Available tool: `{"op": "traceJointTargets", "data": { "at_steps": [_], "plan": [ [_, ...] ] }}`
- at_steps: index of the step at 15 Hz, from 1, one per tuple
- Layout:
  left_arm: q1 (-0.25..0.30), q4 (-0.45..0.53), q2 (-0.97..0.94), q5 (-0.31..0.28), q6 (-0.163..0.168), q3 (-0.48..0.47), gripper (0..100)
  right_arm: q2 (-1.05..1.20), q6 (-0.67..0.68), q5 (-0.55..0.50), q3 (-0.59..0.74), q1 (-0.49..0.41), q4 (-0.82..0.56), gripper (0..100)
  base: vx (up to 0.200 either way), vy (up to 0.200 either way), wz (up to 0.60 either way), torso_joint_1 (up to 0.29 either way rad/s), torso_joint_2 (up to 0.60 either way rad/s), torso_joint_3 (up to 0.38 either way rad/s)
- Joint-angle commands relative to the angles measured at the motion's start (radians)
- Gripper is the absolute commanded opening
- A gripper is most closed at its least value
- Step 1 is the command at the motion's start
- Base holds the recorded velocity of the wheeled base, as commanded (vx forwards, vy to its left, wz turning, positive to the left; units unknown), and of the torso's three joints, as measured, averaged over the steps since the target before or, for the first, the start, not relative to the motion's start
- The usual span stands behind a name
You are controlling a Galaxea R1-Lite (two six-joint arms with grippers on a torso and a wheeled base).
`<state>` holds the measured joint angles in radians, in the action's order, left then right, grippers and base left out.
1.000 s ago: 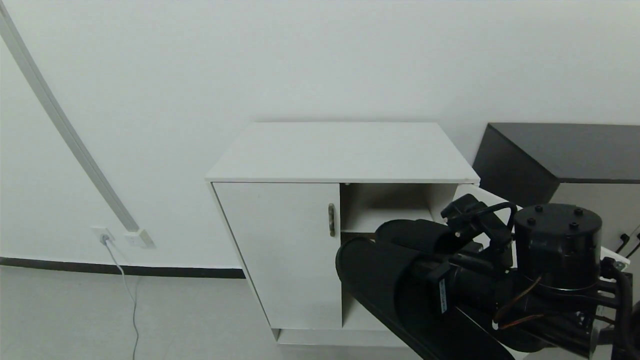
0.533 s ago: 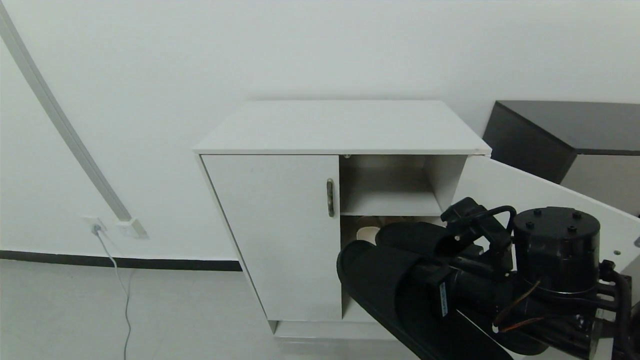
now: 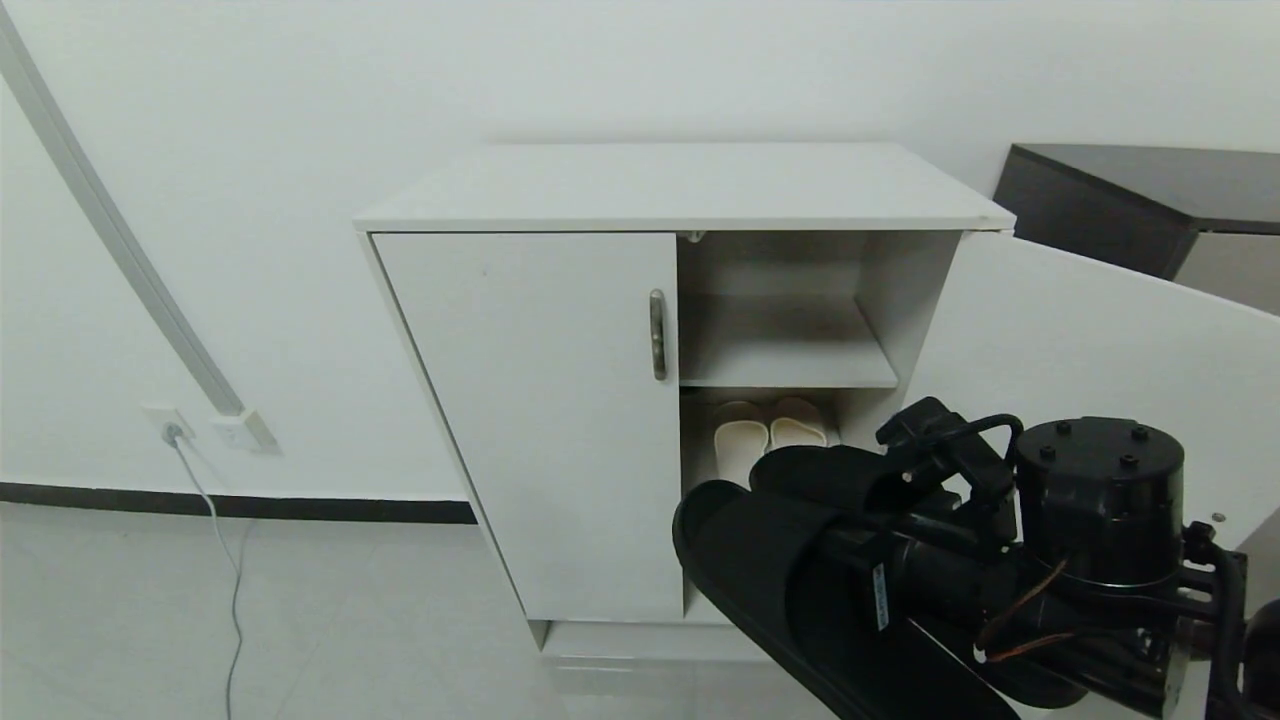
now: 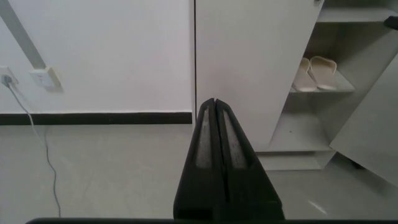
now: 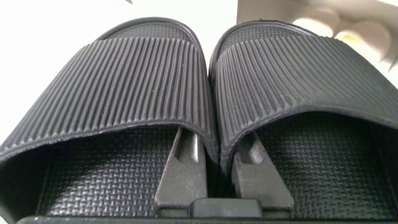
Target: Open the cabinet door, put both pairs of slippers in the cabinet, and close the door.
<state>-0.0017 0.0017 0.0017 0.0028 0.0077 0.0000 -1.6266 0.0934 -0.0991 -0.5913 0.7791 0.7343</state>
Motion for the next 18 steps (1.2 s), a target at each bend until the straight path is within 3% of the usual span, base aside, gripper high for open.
{"op": "traceJointTargets", "data": {
  "at_steps": [1,10,18],
  "plan": [
    [0.000,0.000,0.000,0.000,0.000,0.000,0,-0.009,-0.001,-0.001,0.002,-0.004,0.013,0,0.000,0.000,0.00,-0.119,0.47,0.349],
    [0.000,0.000,0.000,-0.003,0.000,0.000,0,-0.006,-0.001,-0.002,0.007,-0.011,0.033,0,0.000,0.000,0.00,-0.050,0.41,0.358],
    [0.000,0.000,0.000,0.000,0.000,0.000,0,-0.010,-0.026,-0.007,0.011,-0.012,0.068,0,0.000,0.000,-0.15,0.001,0.03,0.024]
  ]
}}
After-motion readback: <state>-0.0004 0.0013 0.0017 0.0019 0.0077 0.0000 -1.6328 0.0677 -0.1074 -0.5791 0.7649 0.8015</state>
